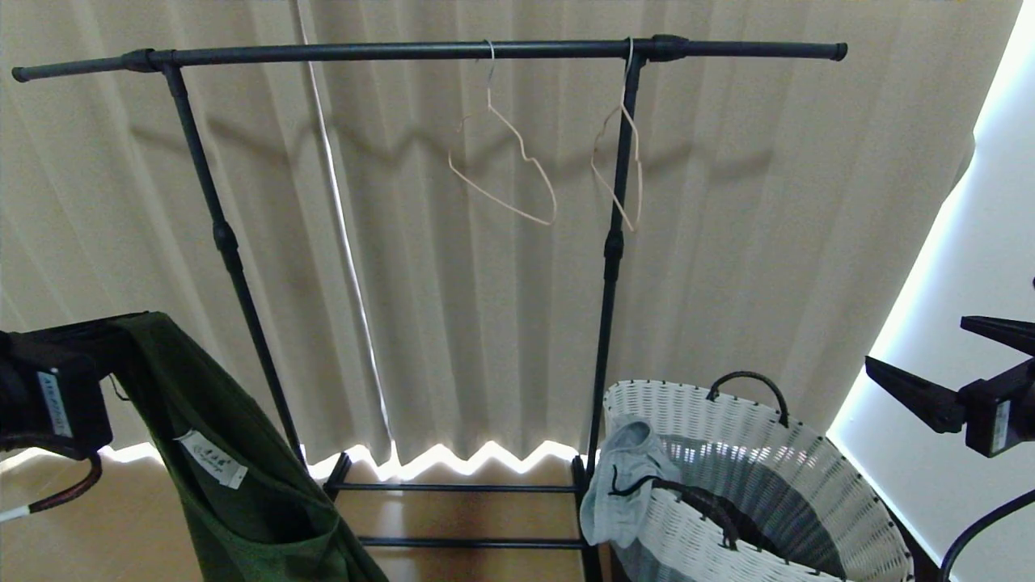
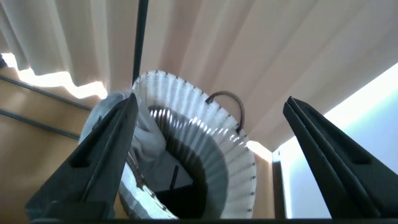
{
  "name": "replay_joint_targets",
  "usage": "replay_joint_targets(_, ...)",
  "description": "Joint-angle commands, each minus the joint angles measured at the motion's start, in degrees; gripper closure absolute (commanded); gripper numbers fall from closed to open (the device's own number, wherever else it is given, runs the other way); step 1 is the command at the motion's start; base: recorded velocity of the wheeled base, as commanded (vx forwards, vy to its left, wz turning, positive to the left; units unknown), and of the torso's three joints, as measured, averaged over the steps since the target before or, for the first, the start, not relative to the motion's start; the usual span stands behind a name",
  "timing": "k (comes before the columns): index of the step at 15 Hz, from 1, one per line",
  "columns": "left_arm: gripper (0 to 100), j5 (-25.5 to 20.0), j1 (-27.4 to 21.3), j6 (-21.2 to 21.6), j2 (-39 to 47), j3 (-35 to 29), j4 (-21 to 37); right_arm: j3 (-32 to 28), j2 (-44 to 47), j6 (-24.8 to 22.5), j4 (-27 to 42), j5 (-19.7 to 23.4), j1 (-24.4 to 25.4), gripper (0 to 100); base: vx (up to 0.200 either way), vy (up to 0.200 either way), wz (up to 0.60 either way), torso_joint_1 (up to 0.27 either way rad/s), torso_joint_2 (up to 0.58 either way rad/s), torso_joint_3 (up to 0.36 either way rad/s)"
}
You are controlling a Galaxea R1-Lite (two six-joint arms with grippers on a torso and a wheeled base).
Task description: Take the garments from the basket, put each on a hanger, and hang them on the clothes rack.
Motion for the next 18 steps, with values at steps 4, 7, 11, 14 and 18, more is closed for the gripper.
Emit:
replay_joint_targets(4,100,-2.7,0.1,1.8,0.0,0.9,-1.2,-0.5,0.1,0.0,0.1,0.0,0.0,0,0.000,0.000,0.00,0.183,-0.48,-0.282)
replay_joint_targets(7,100,-2.8,0.1,4.0,0.2,2.8,-2.6,-0.6,0.0,0.0,0.1,0.1,0.0,0,0.000,0.000,0.00,0.193,-0.46,-0.274)
replay_joint_targets(11,100,-2.8,0.0,4.2,0.0,2.8,-2.7,-1.0,0.0,0.0,0.0,0.2,0.0,0,0.000,0.000,0.00,0.210,-0.47,-0.276)
replay_joint_targets(14,100,-2.8,0.0,4.6,-0.1,2.9,-2.7,-1.0,-0.1,0.1,0.0,0.2,0.0,0,0.000,0.000,0.00,0.196,-0.43,-0.242)
replay_joint_targets(18,100,-2.8,0.0,4.6,-0.1,2.9,-2.7,-0.9,0.0,0.0,-0.6,0.2,0.0,0,0.000,0.000,0.00,0.046,-0.09,-0.048)
